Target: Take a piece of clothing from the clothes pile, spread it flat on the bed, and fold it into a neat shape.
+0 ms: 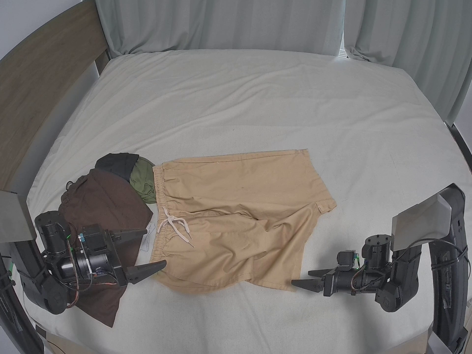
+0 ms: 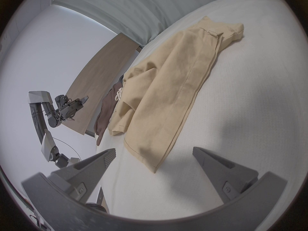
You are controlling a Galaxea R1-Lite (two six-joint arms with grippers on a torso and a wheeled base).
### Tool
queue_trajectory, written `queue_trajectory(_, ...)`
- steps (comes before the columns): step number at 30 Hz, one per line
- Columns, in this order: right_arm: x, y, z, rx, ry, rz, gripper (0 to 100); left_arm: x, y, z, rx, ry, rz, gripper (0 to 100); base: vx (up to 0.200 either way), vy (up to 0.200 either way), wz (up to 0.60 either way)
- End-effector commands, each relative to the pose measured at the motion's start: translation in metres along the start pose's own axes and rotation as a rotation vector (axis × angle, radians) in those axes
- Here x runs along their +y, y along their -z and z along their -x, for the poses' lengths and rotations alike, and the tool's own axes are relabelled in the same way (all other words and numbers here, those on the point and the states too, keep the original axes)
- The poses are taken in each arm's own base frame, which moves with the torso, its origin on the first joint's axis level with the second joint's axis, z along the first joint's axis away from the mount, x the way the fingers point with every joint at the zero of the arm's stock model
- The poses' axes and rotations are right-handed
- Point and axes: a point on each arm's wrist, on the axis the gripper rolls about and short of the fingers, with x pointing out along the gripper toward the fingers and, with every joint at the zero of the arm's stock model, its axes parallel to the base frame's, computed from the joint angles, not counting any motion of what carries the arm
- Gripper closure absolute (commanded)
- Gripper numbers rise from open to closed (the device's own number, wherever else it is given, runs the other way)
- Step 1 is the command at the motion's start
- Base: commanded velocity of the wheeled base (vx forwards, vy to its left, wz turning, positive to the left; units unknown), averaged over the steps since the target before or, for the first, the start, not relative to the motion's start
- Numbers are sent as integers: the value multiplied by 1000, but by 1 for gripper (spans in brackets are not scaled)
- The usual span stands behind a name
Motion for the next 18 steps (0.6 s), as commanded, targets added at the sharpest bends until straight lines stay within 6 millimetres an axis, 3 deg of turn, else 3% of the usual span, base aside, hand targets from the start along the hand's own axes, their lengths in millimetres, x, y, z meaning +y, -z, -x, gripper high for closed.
queue_trajectory(1,0,7,-9,28,-13,-3,0,0,0,0,-1,0,-2,0,0,0,0)
queue_trajectory(7,-1,17,-20,55,-21,-2,0,0,-1,0,-4,-1,-5,0,0,0,0)
queue_trajectory(18,8,15,-30,59,-55,25,0,0,-2,0,-7,-1,-9,0,0,0,0)
